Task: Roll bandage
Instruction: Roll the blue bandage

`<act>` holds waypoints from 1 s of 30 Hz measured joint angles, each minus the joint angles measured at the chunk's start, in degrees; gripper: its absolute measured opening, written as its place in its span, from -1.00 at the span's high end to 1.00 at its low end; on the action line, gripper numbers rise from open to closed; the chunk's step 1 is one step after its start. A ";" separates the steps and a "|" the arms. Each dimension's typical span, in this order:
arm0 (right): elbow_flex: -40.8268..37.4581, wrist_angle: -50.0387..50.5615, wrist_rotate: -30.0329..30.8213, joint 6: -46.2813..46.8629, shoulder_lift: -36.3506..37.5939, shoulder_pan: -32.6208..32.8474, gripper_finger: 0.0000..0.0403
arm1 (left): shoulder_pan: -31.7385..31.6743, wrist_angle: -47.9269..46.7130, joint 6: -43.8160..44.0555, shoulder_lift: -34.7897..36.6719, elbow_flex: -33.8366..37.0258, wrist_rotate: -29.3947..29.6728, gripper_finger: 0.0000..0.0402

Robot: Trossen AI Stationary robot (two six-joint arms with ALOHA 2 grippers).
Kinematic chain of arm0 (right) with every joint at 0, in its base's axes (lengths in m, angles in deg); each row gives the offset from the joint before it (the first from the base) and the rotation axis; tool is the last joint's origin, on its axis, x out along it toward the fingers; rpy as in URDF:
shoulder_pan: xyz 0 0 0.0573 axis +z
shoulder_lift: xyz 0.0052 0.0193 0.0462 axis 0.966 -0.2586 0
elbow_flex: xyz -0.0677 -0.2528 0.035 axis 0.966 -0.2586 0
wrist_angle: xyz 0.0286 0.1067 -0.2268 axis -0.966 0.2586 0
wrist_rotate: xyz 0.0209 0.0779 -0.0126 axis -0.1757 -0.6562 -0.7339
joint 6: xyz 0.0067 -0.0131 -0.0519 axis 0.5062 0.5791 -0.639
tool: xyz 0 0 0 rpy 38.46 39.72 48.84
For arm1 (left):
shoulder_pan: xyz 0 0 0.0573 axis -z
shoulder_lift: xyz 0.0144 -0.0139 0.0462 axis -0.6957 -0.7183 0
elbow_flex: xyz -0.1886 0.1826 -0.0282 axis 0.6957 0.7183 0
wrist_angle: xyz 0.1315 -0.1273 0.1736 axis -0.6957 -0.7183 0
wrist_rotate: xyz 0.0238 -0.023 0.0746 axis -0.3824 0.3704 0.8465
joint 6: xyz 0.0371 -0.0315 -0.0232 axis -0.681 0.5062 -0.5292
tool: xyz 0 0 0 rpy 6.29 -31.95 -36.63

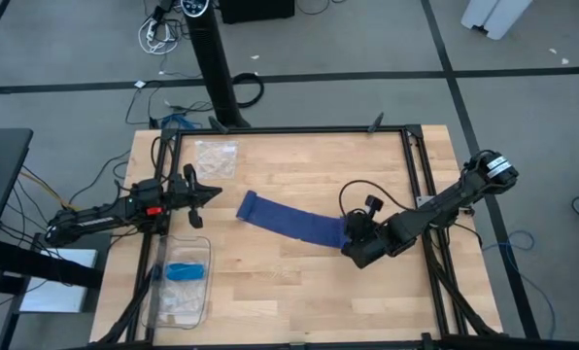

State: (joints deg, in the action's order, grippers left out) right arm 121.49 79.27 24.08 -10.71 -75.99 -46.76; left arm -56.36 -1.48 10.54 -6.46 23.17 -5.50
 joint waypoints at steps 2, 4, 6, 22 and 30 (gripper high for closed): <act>0.02 4.36 -1.30 3.62 -0.64 0.00 1.00 | 0.00 0.00 0.00 -0.02 0.02 0.02 0.94; 0.00 8.76 -3.11 7.38 -1.66 0.00 1.00 | 0.00 0.00 0.00 -0.01 0.00 0.02 0.94; 0.00 12.38 -5.46 10.69 -2.83 0.00 1.00 | 0.00 0.00 -0.02 0.00 0.02 0.02 0.94; -0.02 20.22 -18.82 19.03 -9.01 0.02 0.59 | 0.00 8.19 0.00 0.00 0.02 0.02 0.94; -0.04 13.57 -19.56 14.09 -8.90 0.00 0.60 | 0.01 15.64 7.51 -0.02 0.01 0.01 0.94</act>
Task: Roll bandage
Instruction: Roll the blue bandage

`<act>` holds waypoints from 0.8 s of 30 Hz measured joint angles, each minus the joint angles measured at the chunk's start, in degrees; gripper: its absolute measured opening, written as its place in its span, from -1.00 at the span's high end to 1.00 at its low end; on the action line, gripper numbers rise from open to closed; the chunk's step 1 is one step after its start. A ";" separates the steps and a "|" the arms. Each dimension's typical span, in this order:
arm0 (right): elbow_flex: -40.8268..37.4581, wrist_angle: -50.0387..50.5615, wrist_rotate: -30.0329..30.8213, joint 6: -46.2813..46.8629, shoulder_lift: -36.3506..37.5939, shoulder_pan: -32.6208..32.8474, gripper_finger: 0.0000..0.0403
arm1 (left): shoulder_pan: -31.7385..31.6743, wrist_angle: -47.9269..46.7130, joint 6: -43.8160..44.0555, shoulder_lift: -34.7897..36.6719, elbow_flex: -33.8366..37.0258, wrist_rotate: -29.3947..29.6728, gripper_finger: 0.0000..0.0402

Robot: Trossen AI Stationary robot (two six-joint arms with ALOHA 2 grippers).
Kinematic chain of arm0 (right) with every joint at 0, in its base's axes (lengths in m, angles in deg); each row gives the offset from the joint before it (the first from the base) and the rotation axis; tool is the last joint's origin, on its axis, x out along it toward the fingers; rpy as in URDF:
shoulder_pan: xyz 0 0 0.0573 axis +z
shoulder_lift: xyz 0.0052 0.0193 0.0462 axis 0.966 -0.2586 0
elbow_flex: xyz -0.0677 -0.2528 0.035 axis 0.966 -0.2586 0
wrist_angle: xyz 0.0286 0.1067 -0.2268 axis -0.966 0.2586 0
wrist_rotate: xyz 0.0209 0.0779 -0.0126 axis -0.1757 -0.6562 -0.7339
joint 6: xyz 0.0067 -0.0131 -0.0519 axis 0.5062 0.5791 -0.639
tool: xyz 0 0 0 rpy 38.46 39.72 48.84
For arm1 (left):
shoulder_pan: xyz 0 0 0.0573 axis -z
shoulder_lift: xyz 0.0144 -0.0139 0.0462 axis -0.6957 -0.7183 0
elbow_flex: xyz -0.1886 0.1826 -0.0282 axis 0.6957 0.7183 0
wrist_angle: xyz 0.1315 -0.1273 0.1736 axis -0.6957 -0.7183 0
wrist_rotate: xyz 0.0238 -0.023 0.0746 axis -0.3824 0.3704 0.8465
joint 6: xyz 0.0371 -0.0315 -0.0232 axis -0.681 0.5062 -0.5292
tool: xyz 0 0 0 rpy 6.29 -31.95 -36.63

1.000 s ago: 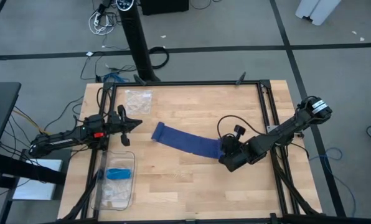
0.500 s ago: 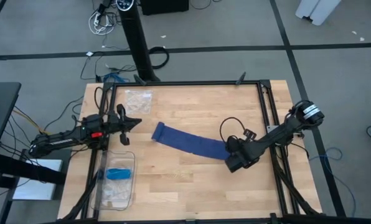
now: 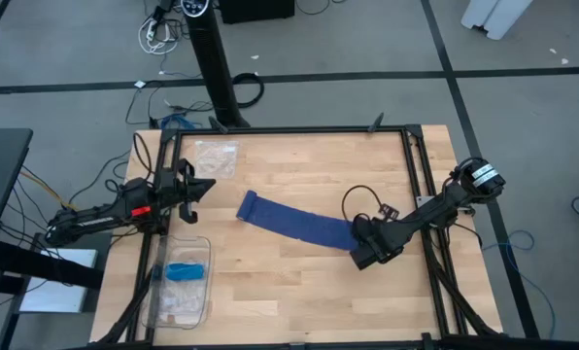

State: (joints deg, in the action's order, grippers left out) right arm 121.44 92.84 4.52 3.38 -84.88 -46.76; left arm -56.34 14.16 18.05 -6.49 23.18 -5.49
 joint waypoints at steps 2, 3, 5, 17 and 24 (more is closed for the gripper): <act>0.00 -6.31 0.07 -4.38 0.00 0.00 0.67 | -0.01 4.19 0.21 0.01 0.00 -0.01 0.94; 0.00 -9.98 0.25 -6.65 0.00 0.00 0.71 | 0.00 5.82 0.61 0.09 0.01 -0.01 0.94; 0.00 -17.01 0.45 -11.55 0.00 0.00 0.81 | -0.01 7.30 4.52 0.06 -0.01 -0.12 0.94; -0.02 -39.25 4.66 -26.00 -0.17 -1.72 0.99 | 0.03 7.94 21.37 -3.86 -0.01 -10.99 0.94; -0.04 -42.85 6.47 -28.87 -0.20 -2.86 0.97 | 0.79 17.39 18.15 -12.70 -0.23 -13.87 0.95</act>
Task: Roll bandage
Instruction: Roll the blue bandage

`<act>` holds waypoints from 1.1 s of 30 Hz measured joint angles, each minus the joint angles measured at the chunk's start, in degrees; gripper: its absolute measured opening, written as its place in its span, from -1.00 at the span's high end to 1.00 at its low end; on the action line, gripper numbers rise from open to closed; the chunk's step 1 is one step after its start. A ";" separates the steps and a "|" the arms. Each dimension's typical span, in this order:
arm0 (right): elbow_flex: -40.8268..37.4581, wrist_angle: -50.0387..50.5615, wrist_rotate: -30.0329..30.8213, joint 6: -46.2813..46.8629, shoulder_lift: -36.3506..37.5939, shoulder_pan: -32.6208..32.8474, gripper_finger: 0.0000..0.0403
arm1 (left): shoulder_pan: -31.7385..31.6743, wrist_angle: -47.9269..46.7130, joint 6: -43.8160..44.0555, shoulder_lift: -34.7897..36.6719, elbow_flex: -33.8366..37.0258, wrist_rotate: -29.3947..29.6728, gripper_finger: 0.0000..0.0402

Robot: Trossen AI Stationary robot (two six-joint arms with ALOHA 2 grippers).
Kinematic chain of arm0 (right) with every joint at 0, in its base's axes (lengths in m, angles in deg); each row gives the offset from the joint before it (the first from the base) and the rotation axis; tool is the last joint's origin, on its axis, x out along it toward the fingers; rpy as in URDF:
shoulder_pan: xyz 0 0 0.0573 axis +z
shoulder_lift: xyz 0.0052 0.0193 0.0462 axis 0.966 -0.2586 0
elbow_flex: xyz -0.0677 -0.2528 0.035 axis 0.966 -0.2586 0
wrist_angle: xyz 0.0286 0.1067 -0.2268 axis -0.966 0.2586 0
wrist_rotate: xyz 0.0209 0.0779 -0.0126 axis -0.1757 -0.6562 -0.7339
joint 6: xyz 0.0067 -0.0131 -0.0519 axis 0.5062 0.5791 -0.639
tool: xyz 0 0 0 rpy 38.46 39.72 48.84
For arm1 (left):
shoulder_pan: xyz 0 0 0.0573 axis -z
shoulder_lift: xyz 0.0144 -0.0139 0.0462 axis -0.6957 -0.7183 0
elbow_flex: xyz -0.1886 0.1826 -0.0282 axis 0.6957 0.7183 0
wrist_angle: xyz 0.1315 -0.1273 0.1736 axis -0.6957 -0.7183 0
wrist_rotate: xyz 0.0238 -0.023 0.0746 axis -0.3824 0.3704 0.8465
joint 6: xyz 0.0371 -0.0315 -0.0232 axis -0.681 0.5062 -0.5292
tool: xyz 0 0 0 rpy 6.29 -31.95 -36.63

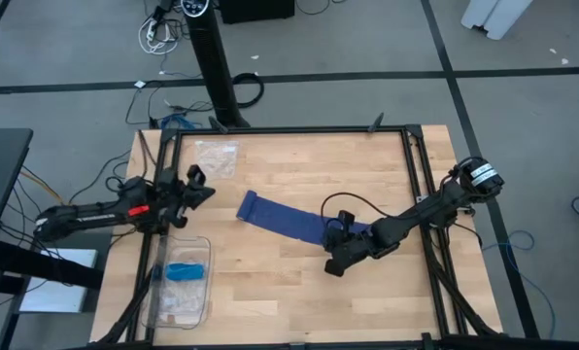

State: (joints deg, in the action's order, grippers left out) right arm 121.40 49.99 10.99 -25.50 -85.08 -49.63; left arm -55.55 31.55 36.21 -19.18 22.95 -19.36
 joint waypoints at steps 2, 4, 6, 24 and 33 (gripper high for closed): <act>0.00 -0.05 0.89 -0.57 0.00 0.00 0.98 | 1.46 -1.14 0.02 -3.44 -1.02 -1.03 0.96; 0.00 -0.05 1.25 -0.57 0.00 -0.04 0.99 | 3.44 -0.95 -0.35 -7.61 -2.00 -1.03 0.97; 0.00 -0.14 1.30 -0.57 -0.02 -0.04 0.98 | 5.70 -0.72 -1.52 -12.28 -3.23 -0.47 0.97; -3.08 -3.39 1.21 -0.17 -0.04 0.00 0.97 | 18.19 -33.18 -10.59 -52.63 -30.03 34.07 0.75; -9.16 -11.05 0.71 2.34 -0.07 0.11 0.96 | 15.72 -56.69 5.71 -66.07 -39.73 38.58 0.65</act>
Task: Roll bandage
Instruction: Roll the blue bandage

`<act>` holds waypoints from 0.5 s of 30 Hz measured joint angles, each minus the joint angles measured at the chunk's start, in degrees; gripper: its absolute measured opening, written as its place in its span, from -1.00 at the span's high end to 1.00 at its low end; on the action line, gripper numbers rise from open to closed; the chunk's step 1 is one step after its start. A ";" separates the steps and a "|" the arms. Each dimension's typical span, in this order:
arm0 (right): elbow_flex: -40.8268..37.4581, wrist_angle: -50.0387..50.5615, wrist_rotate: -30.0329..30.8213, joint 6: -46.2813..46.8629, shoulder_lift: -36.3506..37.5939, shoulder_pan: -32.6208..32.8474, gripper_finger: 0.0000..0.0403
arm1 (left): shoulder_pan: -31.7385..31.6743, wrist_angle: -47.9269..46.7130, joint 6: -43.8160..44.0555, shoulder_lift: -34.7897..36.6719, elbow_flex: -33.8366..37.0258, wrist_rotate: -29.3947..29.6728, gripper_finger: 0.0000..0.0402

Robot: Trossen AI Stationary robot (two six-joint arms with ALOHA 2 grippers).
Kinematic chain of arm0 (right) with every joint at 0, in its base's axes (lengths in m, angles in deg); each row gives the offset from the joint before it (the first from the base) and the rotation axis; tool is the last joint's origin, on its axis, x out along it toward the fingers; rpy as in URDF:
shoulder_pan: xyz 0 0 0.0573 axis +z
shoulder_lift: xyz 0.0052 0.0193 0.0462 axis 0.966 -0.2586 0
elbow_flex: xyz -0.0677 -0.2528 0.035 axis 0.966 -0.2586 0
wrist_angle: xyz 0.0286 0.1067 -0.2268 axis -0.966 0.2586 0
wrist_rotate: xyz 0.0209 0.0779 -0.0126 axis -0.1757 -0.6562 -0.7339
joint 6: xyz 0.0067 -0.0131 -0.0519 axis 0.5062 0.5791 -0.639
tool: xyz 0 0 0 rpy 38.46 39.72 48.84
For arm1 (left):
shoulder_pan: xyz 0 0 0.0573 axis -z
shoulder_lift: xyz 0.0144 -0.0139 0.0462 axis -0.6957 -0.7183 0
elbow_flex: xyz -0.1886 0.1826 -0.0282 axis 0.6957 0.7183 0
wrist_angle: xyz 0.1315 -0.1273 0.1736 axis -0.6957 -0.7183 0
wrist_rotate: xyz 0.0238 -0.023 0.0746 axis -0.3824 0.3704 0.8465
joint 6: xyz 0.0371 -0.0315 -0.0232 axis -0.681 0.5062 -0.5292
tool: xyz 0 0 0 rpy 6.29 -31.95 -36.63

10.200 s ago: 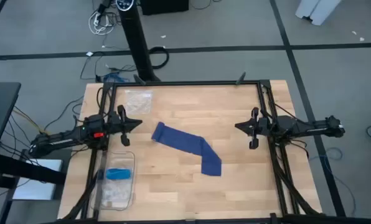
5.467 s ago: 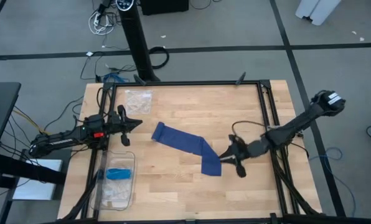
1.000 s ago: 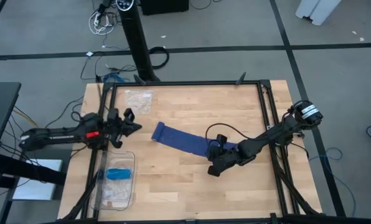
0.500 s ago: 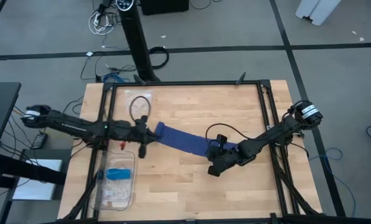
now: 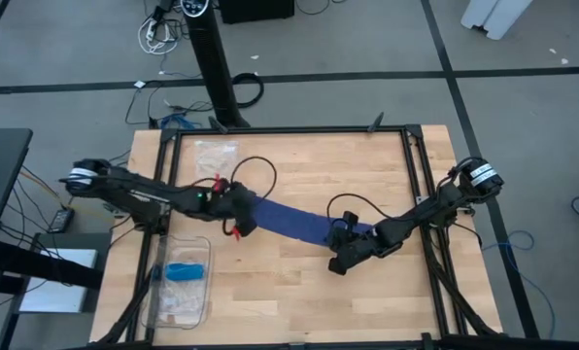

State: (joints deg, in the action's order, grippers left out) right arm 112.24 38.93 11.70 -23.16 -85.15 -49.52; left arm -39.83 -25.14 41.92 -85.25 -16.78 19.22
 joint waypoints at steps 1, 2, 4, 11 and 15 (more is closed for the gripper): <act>-0.18 -0.28 -0.04 0.10 0.00 0.08 0.96 | -0.09 -0.98 -0.33 -1.25 -0.20 0.12 0.64; -0.28 -0.34 -0.04 0.13 0.00 0.22 0.96 | -0.04 -1.21 -1.59 -2.27 -0.23 0.07 0.63; -0.30 -0.58 -0.06 0.13 0.00 0.54 0.96 | 0.87 -1.21 -4.96 -3.83 -0.25 -0.40 0.60; -0.30 -1.71 -0.06 -1.31 0.00 1.18 0.96 | 5.94 -1.89 -13.65 -5.48 -0.32 4.32 0.44; -0.30 -1.85 -0.06 -1.58 0.00 1.19 0.96 | 8.70 -3.88 -15.34 -5.48 -0.34 6.63 0.35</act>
State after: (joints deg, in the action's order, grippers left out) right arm 111.93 37.08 11.63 -24.74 -85.15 -48.33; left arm -31.13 -29.03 26.57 -90.72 -17.11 25.86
